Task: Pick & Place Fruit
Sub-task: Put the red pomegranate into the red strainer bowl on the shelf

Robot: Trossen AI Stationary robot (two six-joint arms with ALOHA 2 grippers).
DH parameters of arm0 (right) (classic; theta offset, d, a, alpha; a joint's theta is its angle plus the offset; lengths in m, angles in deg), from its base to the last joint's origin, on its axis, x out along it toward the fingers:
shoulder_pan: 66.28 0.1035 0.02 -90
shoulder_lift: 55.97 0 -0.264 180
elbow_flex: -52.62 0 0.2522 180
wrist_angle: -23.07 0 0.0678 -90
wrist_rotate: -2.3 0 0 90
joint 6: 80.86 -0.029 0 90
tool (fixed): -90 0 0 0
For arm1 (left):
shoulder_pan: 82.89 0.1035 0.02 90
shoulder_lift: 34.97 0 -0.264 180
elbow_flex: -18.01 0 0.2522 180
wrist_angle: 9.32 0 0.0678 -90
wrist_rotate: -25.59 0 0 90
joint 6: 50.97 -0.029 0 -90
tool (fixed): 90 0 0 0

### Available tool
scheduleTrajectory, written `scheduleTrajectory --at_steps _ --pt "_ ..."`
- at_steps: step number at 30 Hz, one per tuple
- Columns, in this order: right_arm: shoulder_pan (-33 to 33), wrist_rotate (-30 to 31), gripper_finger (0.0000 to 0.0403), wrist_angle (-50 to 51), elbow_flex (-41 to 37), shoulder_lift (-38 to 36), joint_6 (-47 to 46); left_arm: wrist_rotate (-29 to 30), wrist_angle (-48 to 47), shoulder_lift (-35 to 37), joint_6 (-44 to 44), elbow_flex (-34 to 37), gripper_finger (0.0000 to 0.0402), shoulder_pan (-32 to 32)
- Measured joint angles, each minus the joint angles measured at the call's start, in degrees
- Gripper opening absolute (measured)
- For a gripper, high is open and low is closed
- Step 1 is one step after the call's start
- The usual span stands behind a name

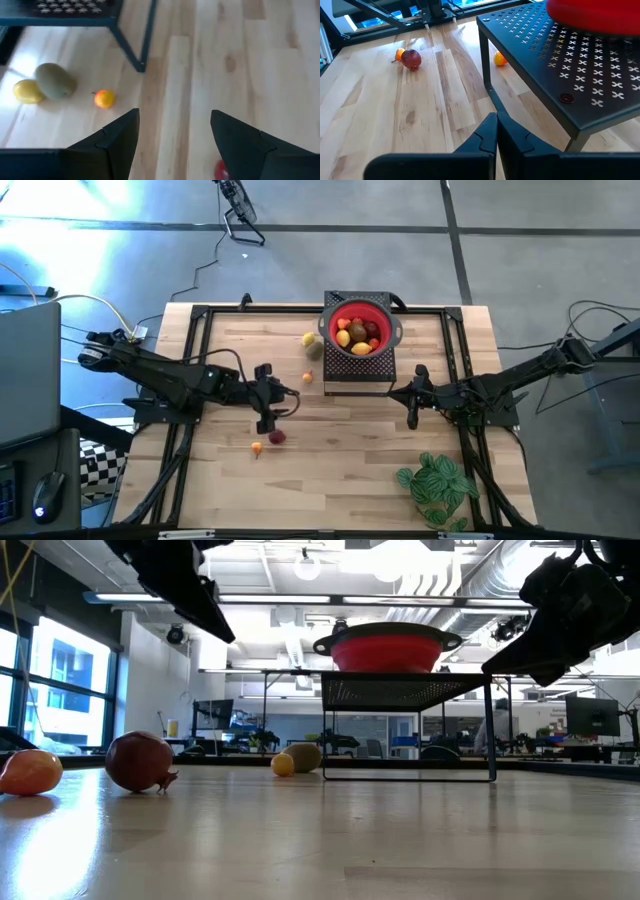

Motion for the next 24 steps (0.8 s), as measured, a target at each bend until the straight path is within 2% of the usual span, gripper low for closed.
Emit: scheduleTrajectory --at_steps 6,12,19,24 --pt "0.0 0.13 0.0002 0.11 -0.02 0.01 -0.23 -4.27 -0.23 -1.92 -1.03 0.01 0.0239 -0.05" --pt "0.02 0.15 0.0002 0.12 -0.04 0.02 -0.26 -4.55 -0.27 -4.14 -1.03 -0.15 0.0239 -0.05" --pt "0.0 0.15 0.0002 -0.42 -0.04 0.02 -0.26 -4.36 -4.86 -7.11 -0.73 -0.03 0.0239 -0.03" --pt "0.0 0.17 0.0002 -0.99 -0.04 0.02 -0.26 -4.44 -5.87 -8.85 3.6 -0.16 0.0239 -0.03"
